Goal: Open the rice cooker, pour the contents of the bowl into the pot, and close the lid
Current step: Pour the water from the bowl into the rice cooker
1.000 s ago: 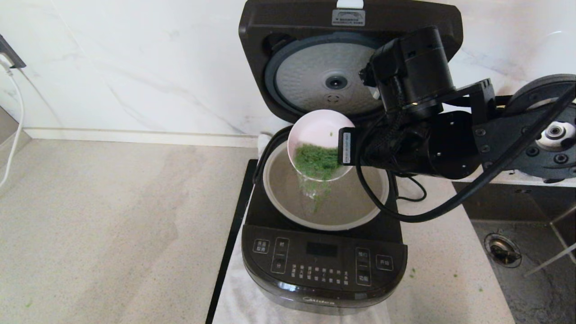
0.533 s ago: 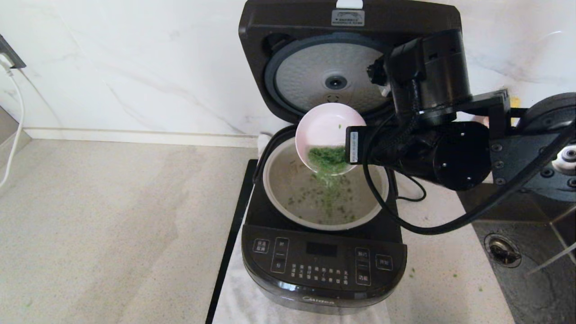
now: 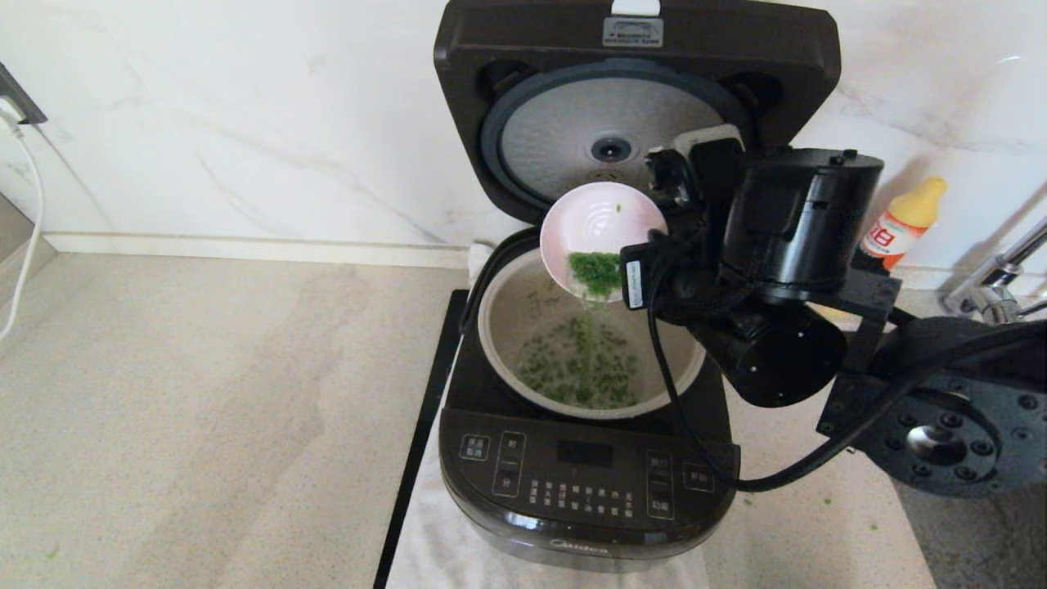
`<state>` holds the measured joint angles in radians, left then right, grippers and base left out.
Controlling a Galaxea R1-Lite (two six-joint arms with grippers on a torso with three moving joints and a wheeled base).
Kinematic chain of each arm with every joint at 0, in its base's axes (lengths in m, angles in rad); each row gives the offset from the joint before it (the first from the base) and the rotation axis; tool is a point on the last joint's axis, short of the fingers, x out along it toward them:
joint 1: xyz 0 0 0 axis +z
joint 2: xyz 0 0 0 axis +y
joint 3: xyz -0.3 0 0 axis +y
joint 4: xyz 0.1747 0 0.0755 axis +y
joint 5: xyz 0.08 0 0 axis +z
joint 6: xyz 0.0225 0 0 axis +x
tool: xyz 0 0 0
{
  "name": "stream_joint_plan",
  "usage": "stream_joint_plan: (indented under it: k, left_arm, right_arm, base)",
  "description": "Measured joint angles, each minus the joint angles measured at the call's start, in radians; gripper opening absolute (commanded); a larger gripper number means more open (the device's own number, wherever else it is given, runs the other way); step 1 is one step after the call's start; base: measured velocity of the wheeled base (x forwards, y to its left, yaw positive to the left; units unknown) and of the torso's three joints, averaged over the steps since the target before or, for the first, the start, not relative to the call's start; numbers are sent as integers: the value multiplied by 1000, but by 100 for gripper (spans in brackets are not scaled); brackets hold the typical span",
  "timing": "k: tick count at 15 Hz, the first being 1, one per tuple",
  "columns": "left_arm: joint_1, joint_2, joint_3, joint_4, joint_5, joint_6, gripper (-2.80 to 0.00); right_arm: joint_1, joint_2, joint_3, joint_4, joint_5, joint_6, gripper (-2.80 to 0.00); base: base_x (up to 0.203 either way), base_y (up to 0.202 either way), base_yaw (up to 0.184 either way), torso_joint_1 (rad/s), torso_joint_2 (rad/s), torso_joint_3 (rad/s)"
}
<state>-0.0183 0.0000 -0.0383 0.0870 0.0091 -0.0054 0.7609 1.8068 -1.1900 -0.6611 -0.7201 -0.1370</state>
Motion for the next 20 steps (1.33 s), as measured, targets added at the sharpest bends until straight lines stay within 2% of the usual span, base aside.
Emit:
stream_joint_plan:
  k: [3, 10, 15, 20]
  left_arm:
    - [0, 0, 0, 0, 0, 0, -280]
    - [0, 0, 0, 0, 0, 0, -280]
    - [0, 0, 0, 0, 0, 0, -280]
    - [0, 0, 0, 0, 0, 0, -280]
  right_arm:
    - [7, 20, 68, -246, -5, -146, -280]
    - [38, 123, 146, -666, -5, -377, -280]
    - [61, 158, 163, -725, 0, -421, -280]
    - [79, 170, 162, -722, -1, -429, -280]
  base:
    - [0, 0, 0, 0, 0, 0]
    - [0, 0, 0, 0, 0, 0]
    - [0, 0, 0, 0, 0, 0]
    - [0, 0, 0, 0, 0, 0]
